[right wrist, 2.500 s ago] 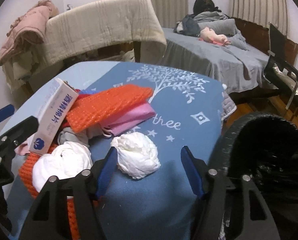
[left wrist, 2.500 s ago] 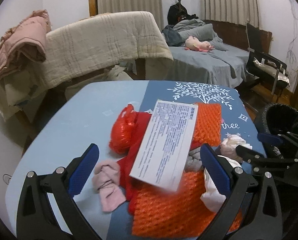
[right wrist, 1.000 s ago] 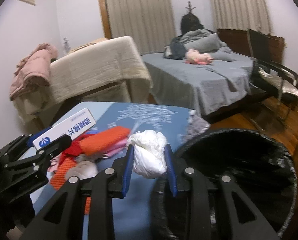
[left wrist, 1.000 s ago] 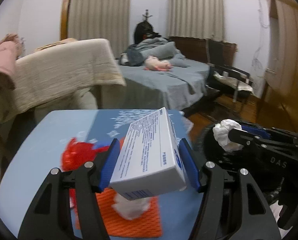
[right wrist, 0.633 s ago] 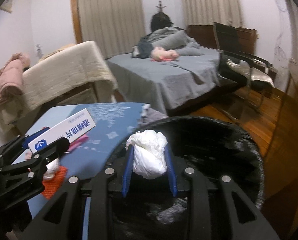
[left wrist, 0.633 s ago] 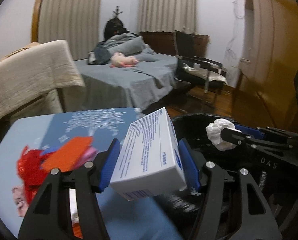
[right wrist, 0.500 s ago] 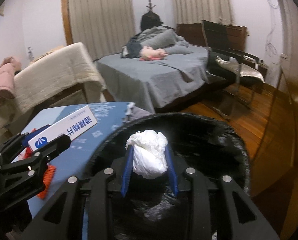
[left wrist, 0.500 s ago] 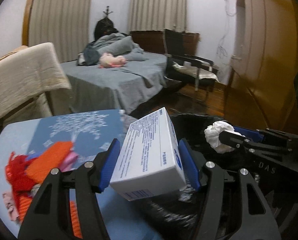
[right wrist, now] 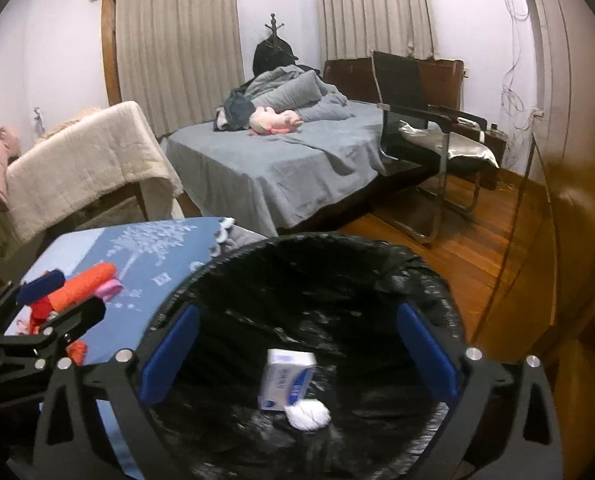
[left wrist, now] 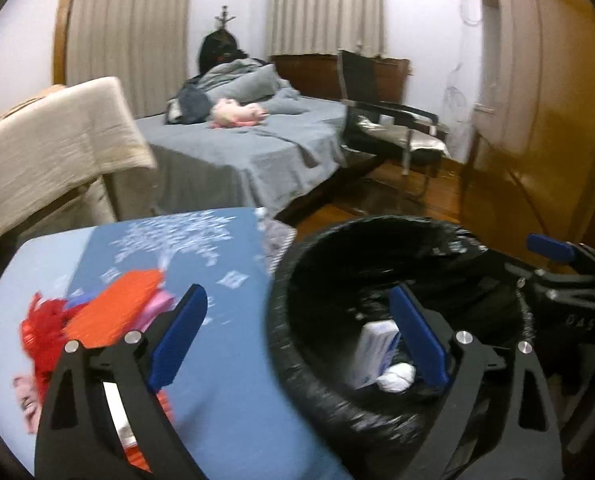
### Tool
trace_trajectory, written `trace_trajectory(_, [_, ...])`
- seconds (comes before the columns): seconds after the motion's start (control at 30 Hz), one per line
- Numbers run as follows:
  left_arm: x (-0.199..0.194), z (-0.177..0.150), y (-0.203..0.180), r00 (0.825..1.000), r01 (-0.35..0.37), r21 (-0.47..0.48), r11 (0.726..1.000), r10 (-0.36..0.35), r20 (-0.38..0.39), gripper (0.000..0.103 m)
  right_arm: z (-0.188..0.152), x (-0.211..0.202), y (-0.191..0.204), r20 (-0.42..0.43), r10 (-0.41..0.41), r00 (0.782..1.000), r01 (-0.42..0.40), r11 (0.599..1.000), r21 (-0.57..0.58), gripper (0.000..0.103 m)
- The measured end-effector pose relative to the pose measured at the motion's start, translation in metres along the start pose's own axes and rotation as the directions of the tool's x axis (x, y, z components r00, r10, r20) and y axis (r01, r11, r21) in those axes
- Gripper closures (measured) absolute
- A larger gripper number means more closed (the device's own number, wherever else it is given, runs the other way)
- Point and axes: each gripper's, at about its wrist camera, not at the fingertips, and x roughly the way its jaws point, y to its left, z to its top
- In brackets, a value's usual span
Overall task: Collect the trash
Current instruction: 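Carry the box and tissue to the black bin and release both, then grasp the pink cloth with the left tool while the right tool grasps a white tissue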
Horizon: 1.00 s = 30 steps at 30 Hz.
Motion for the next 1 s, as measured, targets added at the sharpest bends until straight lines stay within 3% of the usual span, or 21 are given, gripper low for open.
trace_trajectory(0.3, [-0.040, -0.018, 0.073, 0.984, -0.179, -0.084, 0.980, 0.180, -0.001, 0.010, -0.003, 0.004, 0.070, 0.003, 0.104, 0.995, -0.104, 0.994, -0.035, 0.006])
trace_trajectory(0.63, [-0.075, -0.050, 0.154, 0.940, -0.341, -0.157, 0.927, 0.337, -0.052, 0.010, -0.015, 0.010, 0.156, -0.046, 0.233, 0.971, -0.237, 0.964, -0.117, 0.006])
trace_trajectory(1.0, [-0.091, -0.074, 0.205, 0.904, -0.427, -0.192, 0.884, 0.417, -0.088, 0.010, -0.048, 0.029, 0.237, -0.138, 0.290, 0.947, -0.316, 0.918, -0.242, 0.006])
